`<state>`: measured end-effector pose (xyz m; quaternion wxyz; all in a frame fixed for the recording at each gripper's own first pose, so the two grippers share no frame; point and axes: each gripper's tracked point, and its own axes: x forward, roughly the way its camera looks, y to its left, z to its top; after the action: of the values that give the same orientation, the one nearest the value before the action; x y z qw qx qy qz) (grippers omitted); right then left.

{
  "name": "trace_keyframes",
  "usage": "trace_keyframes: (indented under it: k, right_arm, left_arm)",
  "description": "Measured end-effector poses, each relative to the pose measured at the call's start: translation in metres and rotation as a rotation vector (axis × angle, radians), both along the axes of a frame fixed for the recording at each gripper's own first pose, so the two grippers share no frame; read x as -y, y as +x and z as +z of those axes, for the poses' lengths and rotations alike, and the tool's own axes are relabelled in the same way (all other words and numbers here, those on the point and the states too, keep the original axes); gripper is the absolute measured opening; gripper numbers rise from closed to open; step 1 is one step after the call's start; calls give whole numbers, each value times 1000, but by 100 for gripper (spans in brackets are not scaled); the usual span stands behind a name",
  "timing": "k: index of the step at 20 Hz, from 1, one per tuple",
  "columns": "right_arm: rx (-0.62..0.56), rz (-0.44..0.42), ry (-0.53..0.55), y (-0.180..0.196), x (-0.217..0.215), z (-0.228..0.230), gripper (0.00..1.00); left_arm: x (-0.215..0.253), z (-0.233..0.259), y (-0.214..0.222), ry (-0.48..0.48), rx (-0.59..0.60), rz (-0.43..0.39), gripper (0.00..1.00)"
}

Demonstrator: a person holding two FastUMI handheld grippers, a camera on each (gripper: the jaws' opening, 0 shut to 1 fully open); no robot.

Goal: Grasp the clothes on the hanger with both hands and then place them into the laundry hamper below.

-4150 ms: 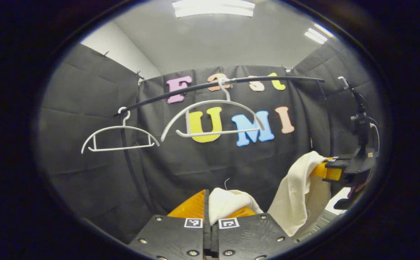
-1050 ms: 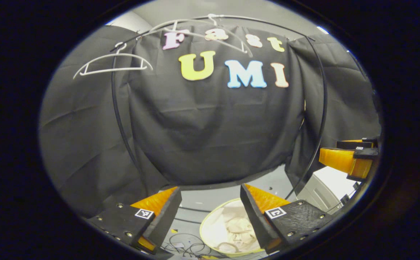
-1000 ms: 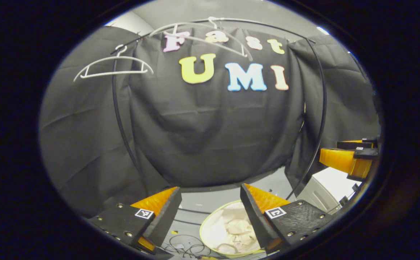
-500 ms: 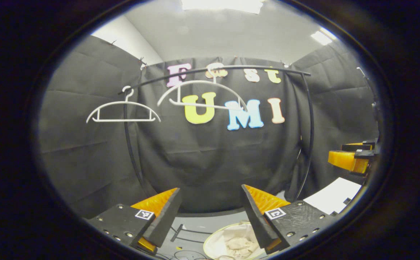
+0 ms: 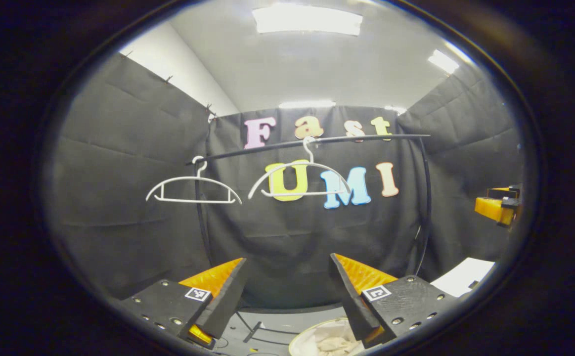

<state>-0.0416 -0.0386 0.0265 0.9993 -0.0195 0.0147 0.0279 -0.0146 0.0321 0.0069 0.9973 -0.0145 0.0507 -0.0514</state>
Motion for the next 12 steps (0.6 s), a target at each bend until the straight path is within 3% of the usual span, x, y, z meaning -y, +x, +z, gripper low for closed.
trace_keyframes:
  k: [3,12]
  right_arm:
    - [1,-16,2,-14,14,-2,97]
    - [13,-36,-6,-46,35,1,95]
  left_arm:
    - [-11,14,-18,36,26,9,94]
    - [-32,30,-52,24,44,61,94]
